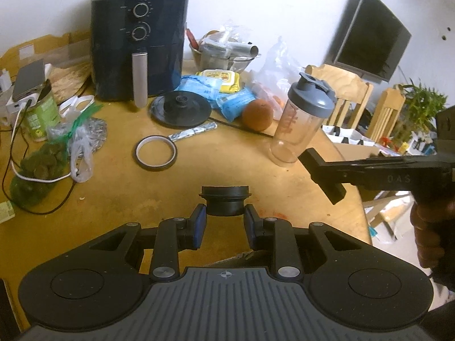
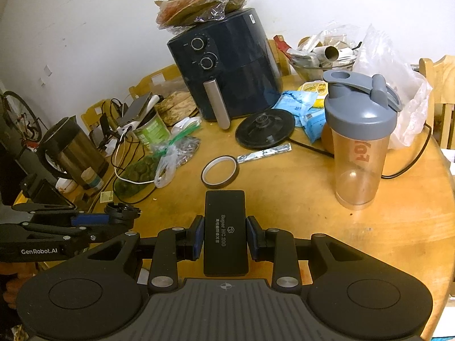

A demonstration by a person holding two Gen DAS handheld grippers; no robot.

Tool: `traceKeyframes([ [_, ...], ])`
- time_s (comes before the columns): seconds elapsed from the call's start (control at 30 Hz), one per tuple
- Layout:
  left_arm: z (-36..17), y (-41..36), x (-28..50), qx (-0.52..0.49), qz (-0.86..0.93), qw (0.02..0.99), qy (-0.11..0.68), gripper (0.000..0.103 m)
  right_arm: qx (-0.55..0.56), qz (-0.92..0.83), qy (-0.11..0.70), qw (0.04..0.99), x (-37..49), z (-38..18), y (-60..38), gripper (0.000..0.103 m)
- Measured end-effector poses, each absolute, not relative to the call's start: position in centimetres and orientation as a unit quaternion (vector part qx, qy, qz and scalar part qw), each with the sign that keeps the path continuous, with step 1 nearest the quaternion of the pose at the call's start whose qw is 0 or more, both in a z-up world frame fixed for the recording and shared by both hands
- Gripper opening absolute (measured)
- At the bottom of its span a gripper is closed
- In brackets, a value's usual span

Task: Organize objects
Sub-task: 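Lift the cap off the tape ring with the left gripper, then carry the cap with the left gripper while the right carries the box over the cardboard box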

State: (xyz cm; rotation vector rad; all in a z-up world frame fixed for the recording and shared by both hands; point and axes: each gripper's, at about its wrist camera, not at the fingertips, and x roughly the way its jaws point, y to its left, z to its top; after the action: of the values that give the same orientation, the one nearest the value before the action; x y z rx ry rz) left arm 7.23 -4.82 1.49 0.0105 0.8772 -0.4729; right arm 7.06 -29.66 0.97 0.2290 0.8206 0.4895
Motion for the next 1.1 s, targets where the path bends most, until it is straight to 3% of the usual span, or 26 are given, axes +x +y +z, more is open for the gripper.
traceKeyframes([
  [0.6,1.9,-4.8,4.0,-0.013,-0.18,0.88,0.44,0.028,0.109,0.271,0.388,0.874,5.0,0.9,-31.2,0.034],
  [0.8,3.1,-6.1,2.9,-0.006,-0.195,0.891,0.41,0.029,0.106,0.289,0.381,0.872,4.4,1.3,-31.2,0.034],
  [0.9,3.4,-6.5,2.4,0.003,-0.181,0.899,0.399,0.037,0.108,0.293,0.379,0.871,4.1,1.4,-31.3,0.034],
  [0.97,3.5,-6.4,2.2,0.001,-0.172,0.901,0.398,0.05,0.109,0.294,0.378,0.871,3.9,1.5,-31.3,0.034],
  [1.1,3.4,-6.1,1.9,-0.003,-0.143,0.905,0.4,0.053,0.109,0.297,0.378,0.87,3.5,1.5,-31.4,0.034],
])
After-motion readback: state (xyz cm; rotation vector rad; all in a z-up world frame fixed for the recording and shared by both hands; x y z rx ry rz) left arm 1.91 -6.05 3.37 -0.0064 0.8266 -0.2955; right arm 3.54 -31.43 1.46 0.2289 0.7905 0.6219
